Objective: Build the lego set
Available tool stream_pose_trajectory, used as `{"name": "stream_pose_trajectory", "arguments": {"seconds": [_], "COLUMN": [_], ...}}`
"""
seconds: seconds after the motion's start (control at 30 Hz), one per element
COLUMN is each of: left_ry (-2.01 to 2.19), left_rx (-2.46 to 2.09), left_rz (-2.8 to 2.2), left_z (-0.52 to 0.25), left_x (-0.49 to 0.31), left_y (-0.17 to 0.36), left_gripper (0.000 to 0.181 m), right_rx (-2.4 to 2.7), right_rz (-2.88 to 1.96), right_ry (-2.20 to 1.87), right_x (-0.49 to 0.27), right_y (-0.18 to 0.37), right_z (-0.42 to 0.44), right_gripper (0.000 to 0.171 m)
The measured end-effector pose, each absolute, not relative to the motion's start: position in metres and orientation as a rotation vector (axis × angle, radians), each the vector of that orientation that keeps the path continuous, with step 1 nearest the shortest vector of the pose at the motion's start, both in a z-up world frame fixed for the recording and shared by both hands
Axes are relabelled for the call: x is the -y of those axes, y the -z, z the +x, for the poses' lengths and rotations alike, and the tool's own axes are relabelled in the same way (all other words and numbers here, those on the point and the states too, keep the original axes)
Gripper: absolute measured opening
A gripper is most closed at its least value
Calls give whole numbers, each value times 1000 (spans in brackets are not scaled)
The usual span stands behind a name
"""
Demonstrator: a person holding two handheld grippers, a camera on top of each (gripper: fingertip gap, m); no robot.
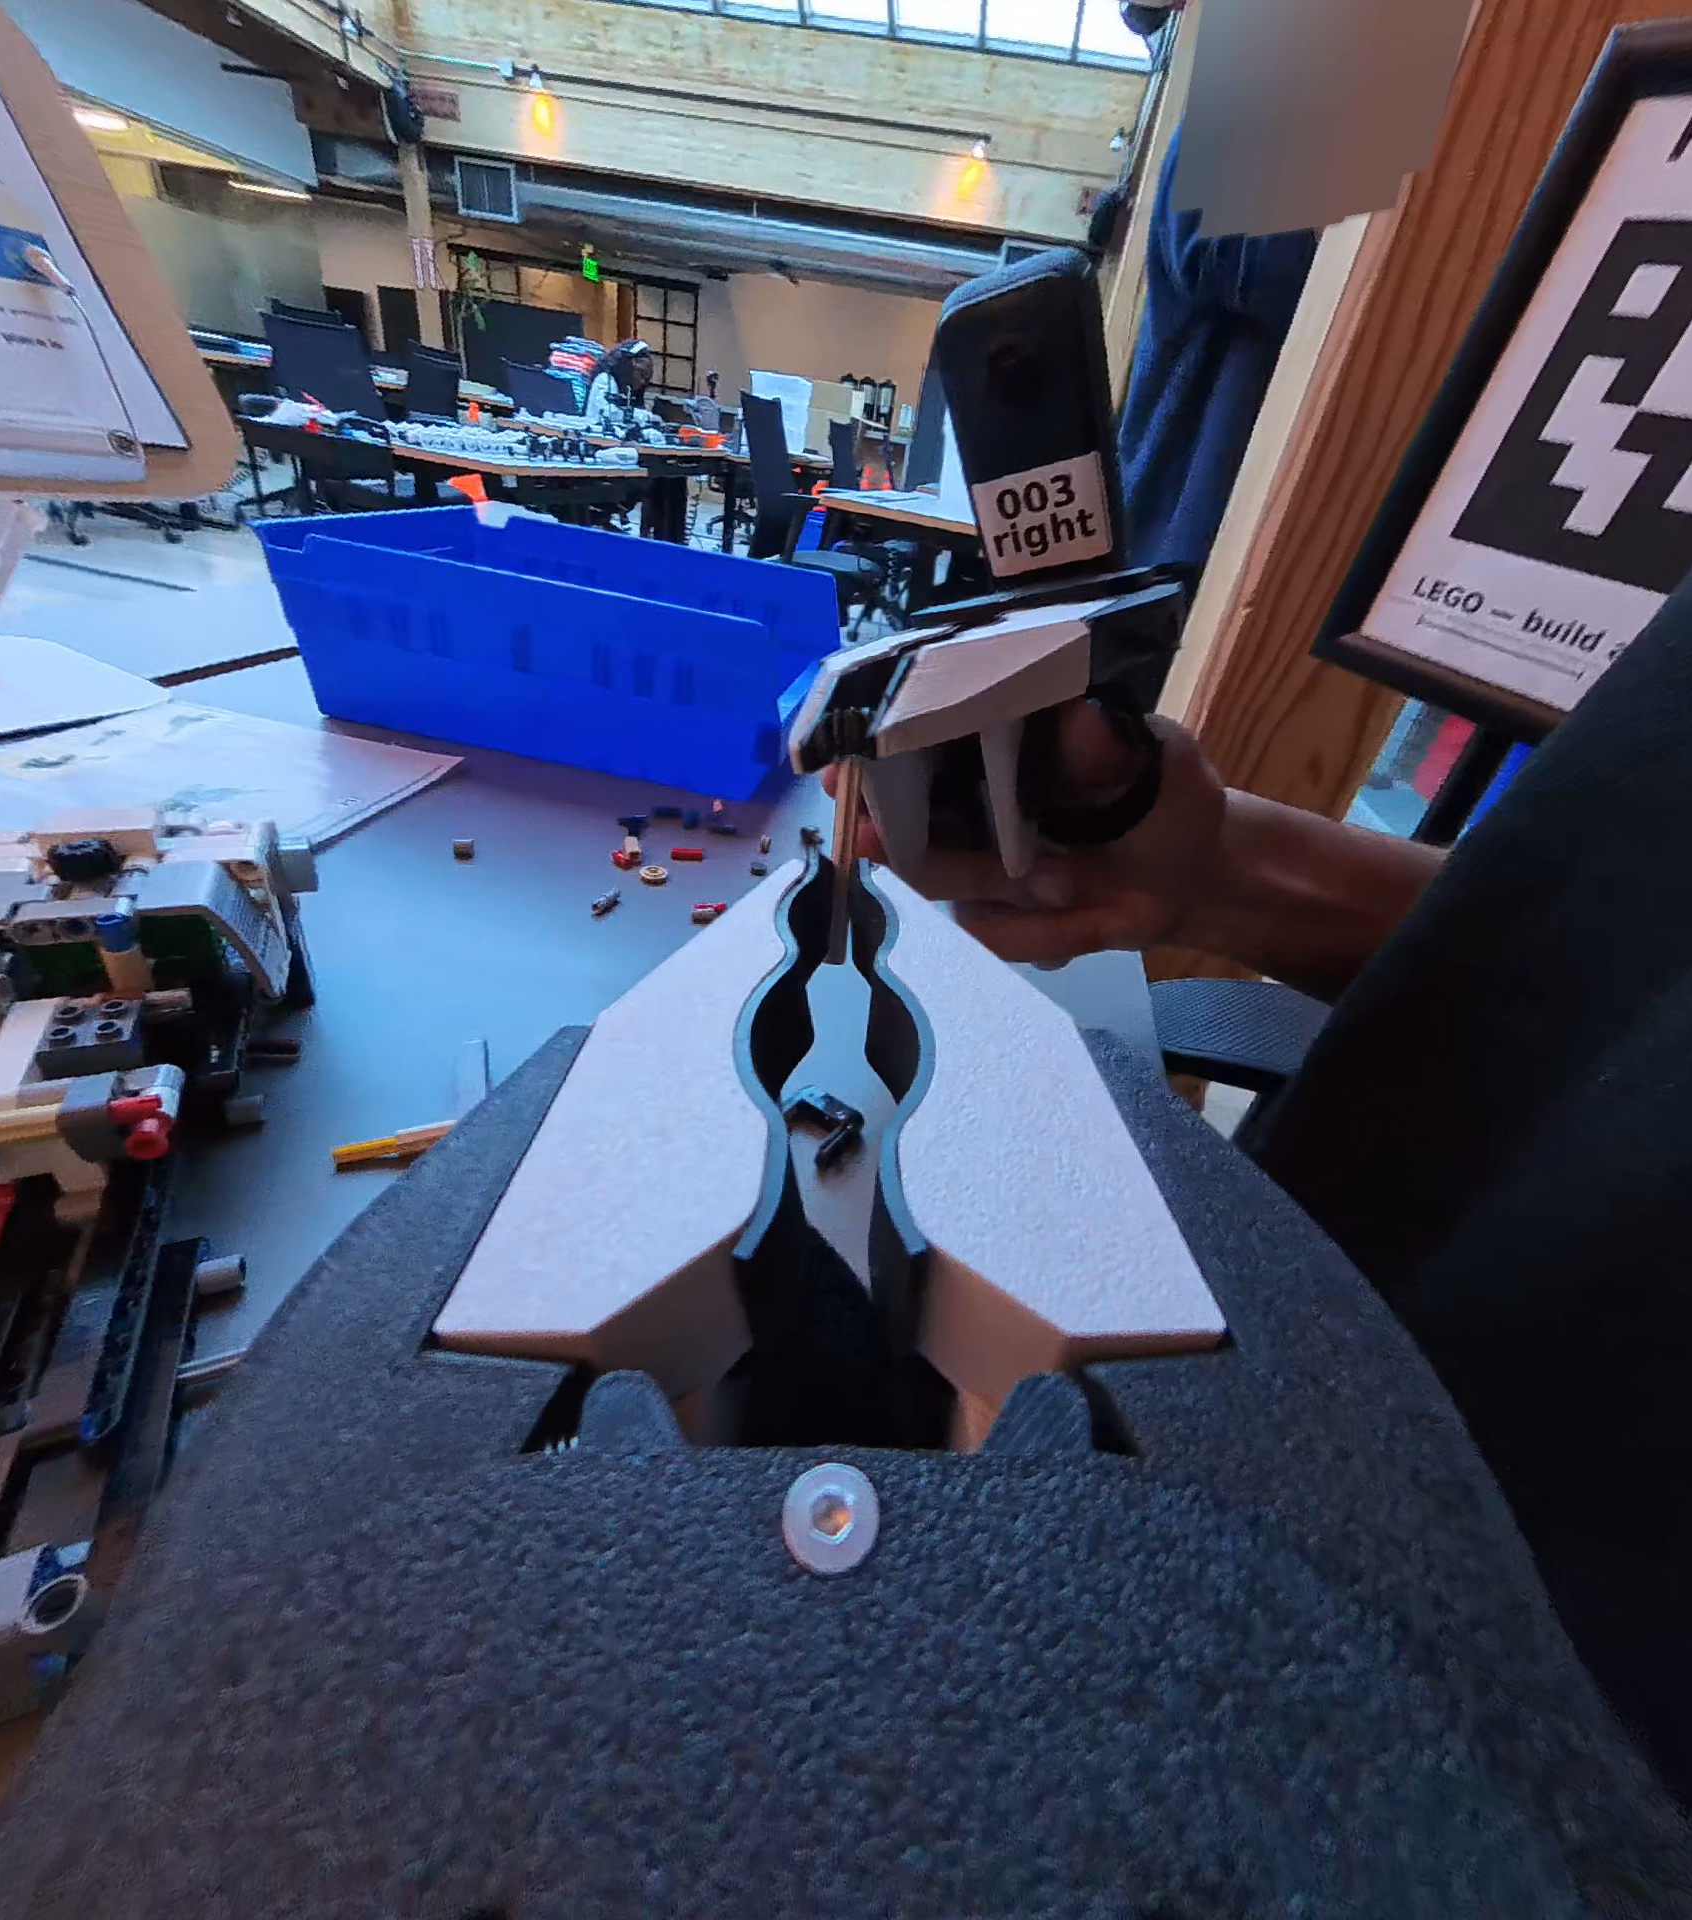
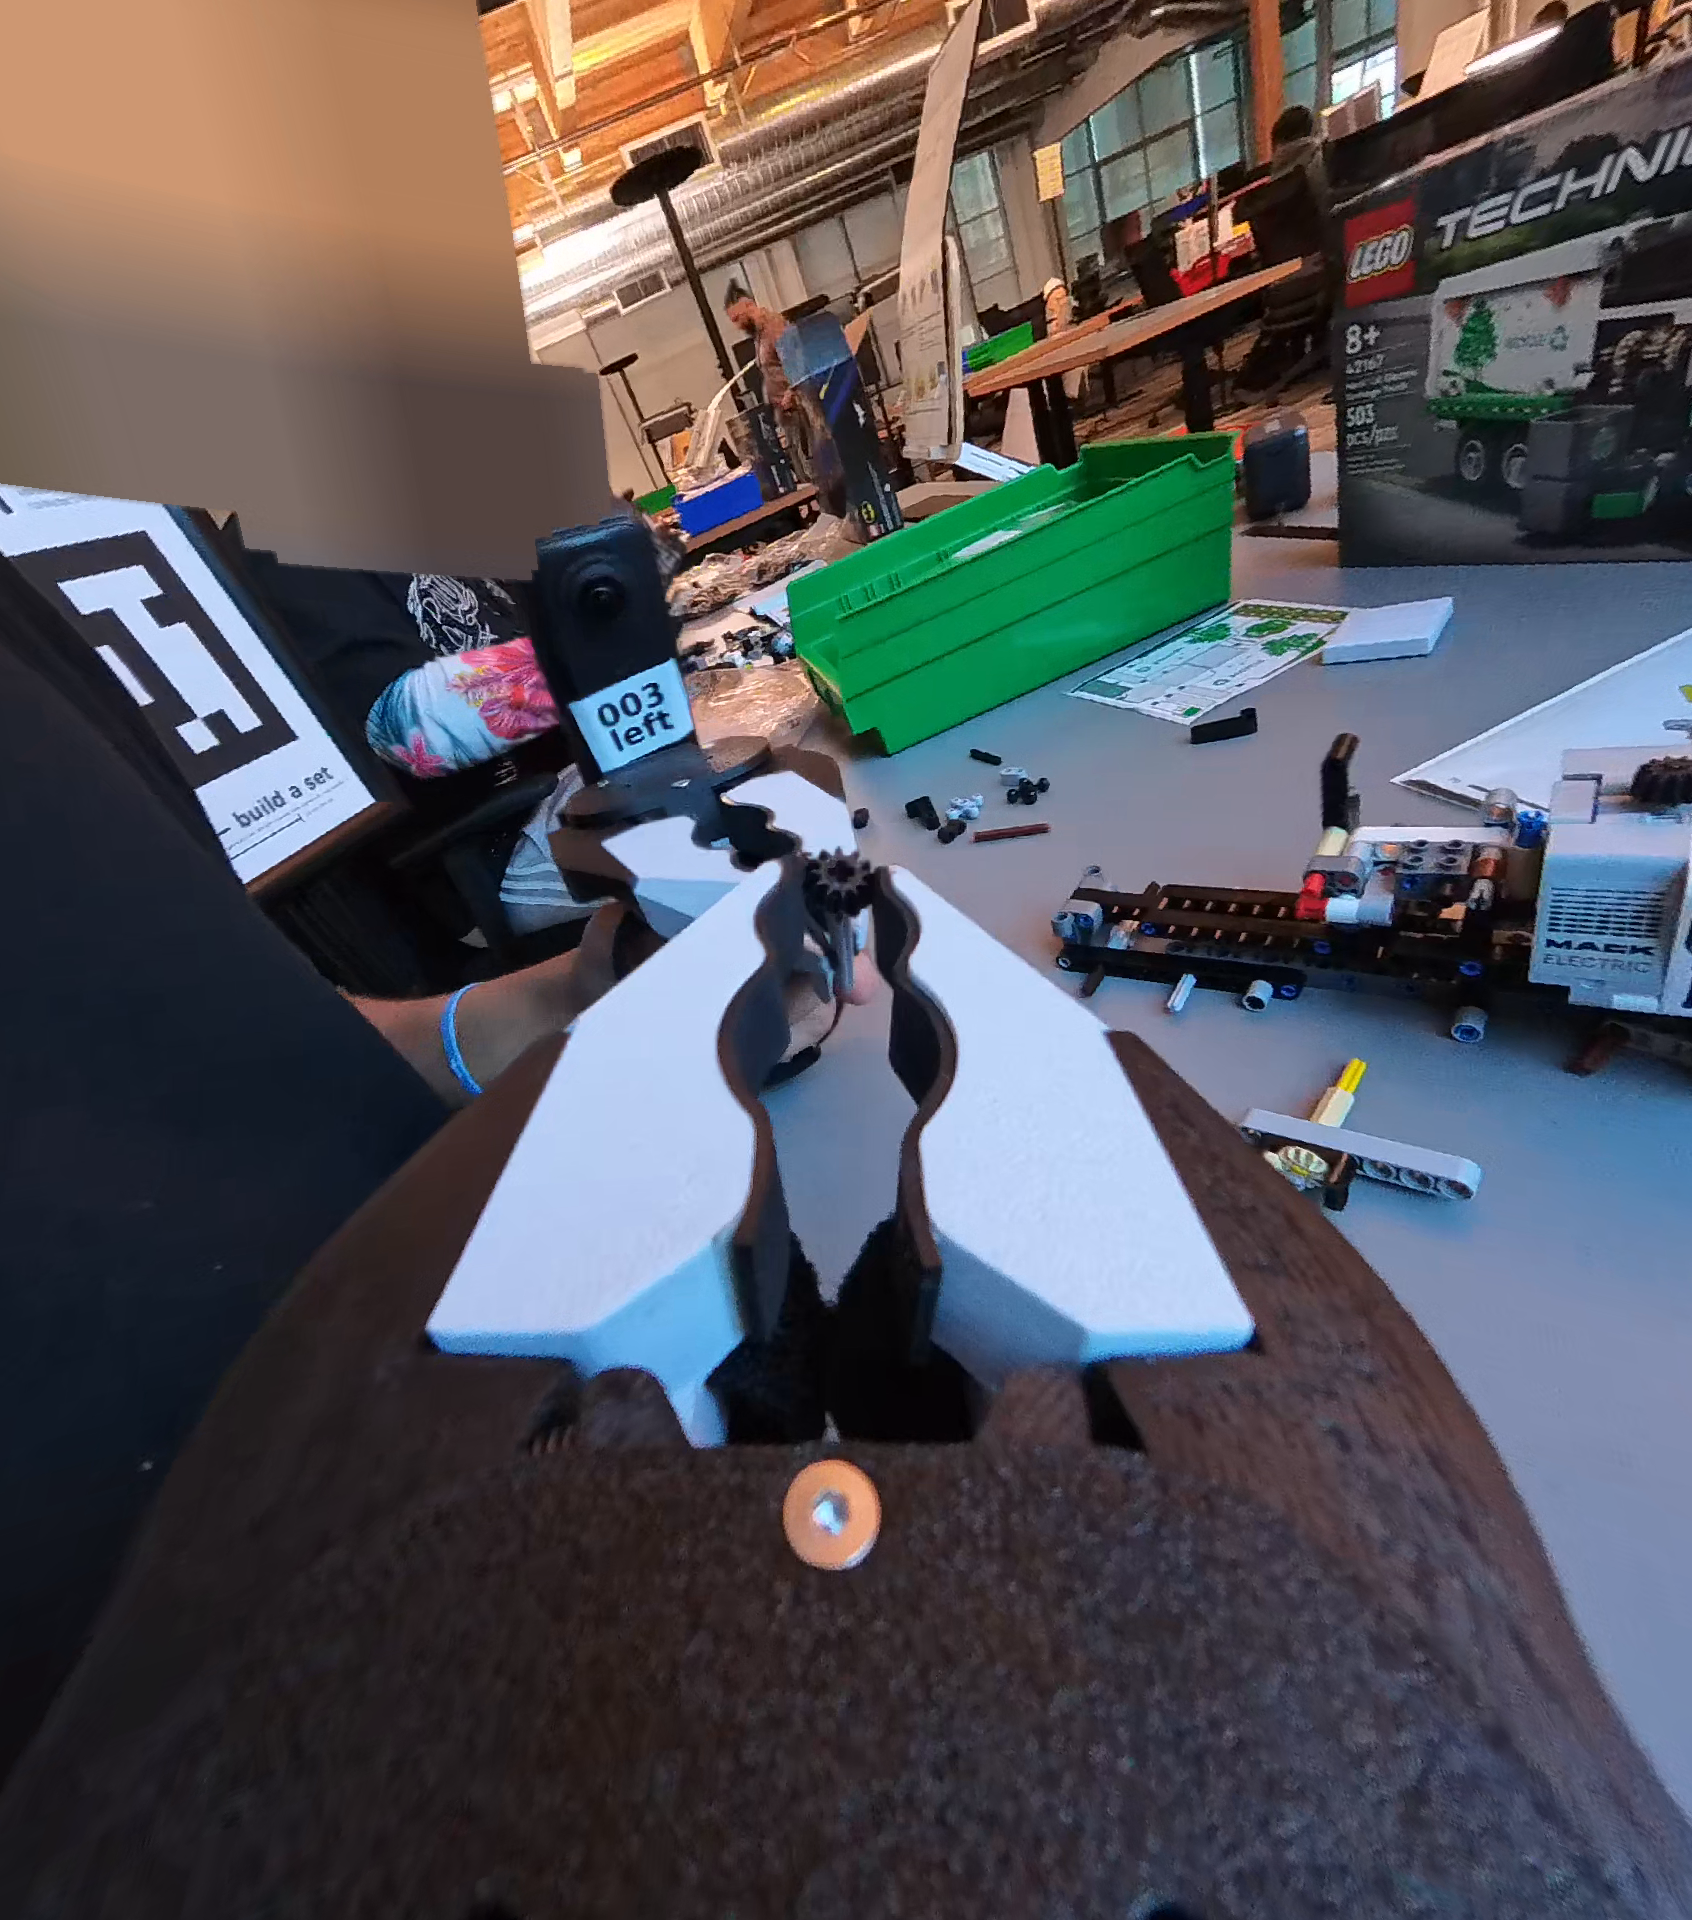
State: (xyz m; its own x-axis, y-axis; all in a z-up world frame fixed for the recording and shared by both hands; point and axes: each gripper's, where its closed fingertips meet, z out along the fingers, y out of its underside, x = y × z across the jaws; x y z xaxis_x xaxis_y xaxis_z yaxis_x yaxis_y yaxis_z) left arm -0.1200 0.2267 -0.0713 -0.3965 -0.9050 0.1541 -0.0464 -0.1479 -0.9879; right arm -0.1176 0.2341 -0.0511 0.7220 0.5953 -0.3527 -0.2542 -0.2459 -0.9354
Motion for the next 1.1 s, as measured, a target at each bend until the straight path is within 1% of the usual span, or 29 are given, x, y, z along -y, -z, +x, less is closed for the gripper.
{"name": "stream_pose_trajectory", "arguments": {"seconds": [0.13, 0.57, 1.1], "left_ry": [1597, 1719, 1781], "left_rx": [-1434, -1362, -1403], "left_rz": [-1117, -1211, -1175], "left_z": [-120, -119, -119], "left_x": [-228, -226, -220], "left_y": [71, 73, 72], "left_gripper": [0, 0, 0], "right_rx": [263, 349, 254], "right_rz": [-1640, -1638, -1624], "right_ry": [-786, -462, -521], "right_x": [-235, -232, -229], "right_y": [51, 54, 60], "right_z": [-117, -119, -120], "right_gripper": [12, 12, 12]}}
